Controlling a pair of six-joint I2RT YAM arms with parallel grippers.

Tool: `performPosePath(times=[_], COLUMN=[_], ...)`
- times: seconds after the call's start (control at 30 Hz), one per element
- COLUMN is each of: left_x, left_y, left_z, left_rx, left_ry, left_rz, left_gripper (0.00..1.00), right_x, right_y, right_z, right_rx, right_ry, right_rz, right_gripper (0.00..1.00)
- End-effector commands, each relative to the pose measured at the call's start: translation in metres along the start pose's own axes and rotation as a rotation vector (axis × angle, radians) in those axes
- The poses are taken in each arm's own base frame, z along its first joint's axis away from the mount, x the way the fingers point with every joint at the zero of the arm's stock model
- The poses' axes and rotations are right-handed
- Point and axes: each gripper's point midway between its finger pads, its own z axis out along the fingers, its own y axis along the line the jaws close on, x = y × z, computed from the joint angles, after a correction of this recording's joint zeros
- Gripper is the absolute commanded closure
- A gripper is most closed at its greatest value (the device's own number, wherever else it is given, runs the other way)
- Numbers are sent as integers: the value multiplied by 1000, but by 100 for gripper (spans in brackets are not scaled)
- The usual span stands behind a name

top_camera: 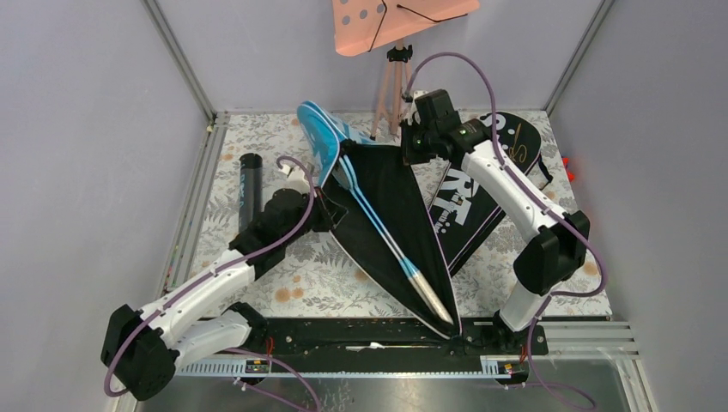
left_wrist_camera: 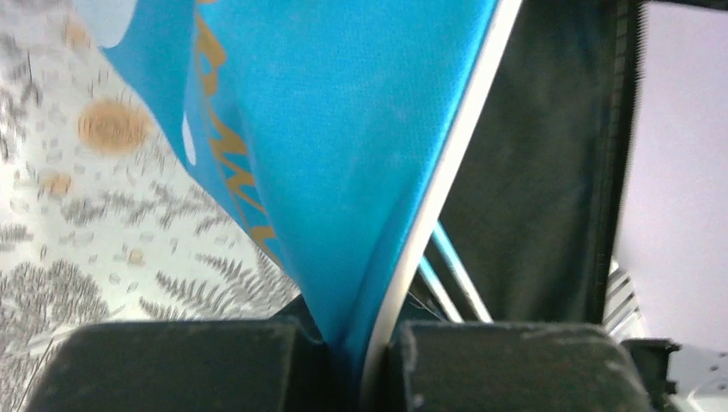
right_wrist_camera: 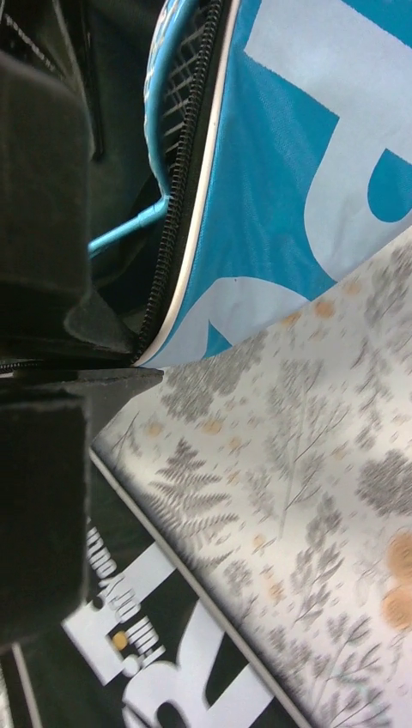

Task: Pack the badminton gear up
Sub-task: Adjust the racket in the racket bag.

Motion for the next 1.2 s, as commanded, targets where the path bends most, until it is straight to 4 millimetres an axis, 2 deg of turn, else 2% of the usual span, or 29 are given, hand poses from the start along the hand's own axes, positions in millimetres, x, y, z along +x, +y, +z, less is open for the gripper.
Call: performPosePath(times=[0.0,0.07,0.17,0.3,0.4,0.5,0.57,0.63,0.73,0.83,0.93,1.03,1.17], left_x=[43,49,56,64,67,70,73,73,68,60,56,56,55], left_y=[36,47,65,77,92,105,102,93,72,50,37,34,32], left_z=[0,3,9,18,19,17,18,22,29,33,32,32,31], left_rx=[-61,-70,-116,-142,-215,-273,-246,-198,-96,11,71,85,89], left_ry=[175,213,253,317,354,367,381,398,416,425,434,437,436], left_rz=[-32,-55,-64,-49,-37,-32,-34,-37,-38,-36,-32,-34,-34], left_gripper=[100,100,100,100,100,100,100,100,100,100,100,100,100], right_x=[6,5,0,-4,-6,5,9,9,1,-5,-1,-6,5], right_y=[-59,-72,-82,-94,-117,-136,-133,-111,-62,-7,34,57,79], right_z=[0,4,16,41,54,65,74,77,61,29,-5,-29,-48], right_rx=[255,322,371,417,503,528,453,314,42,-244,-474,-597,-658], right_ry=[-20,-19,-22,-8,5,41,39,25,-25,-121,-196,-282,-295], right_rz=[-77,-87,-96,-115,-118,-73,-60,-90,-153,-190,-149,-115,-79], right_gripper=[100,100,90,89,89,86,79,74,61,47,42,42,42])
